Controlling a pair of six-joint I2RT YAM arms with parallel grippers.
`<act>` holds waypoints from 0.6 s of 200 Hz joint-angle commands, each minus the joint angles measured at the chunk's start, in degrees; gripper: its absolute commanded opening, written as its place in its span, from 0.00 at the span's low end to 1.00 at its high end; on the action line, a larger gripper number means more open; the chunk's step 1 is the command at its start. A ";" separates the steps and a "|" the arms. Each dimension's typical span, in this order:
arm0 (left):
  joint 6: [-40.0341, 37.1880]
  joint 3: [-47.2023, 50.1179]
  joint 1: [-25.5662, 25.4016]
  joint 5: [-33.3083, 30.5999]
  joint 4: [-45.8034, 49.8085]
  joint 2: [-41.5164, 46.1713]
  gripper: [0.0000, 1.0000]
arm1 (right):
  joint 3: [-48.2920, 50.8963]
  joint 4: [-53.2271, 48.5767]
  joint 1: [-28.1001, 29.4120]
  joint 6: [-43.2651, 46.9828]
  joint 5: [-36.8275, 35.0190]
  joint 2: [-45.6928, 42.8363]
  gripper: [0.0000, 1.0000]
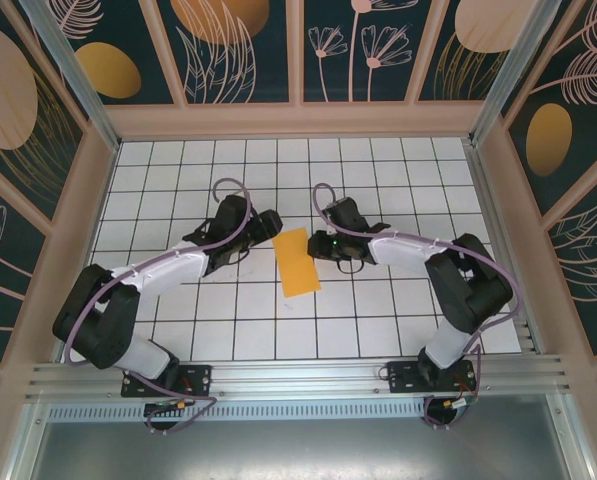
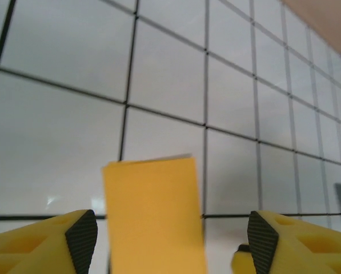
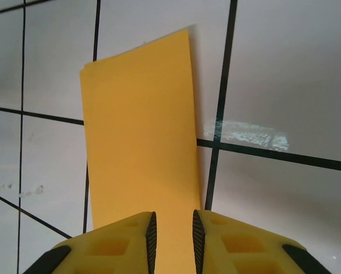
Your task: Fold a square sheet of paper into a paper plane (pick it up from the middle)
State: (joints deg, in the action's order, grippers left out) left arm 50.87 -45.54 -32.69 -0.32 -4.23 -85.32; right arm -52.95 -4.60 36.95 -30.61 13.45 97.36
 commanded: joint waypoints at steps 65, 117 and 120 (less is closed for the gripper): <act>8.30 14.22 -0.05 -5.62 0.62 11.54 0.95 | -2.18 -2.28 7.10 -9.93 -1.67 8.21 0.22; 7.34 17.50 0.01 -2.64 0.02 14.48 0.99 | -7.72 -2.08 8.85 -12.49 -0.36 10.97 0.24; 7.10 17.58 0.02 -2.21 -0.07 14.56 0.98 | -8.28 -2.54 8.72 -12.04 -1.01 10.39 0.24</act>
State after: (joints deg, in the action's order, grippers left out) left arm 58.41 -29.10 -32.67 -4.45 -3.84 -71.90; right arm -58.37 -3.92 44.69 -41.89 13.72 106.74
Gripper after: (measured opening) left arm 0.985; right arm 0.232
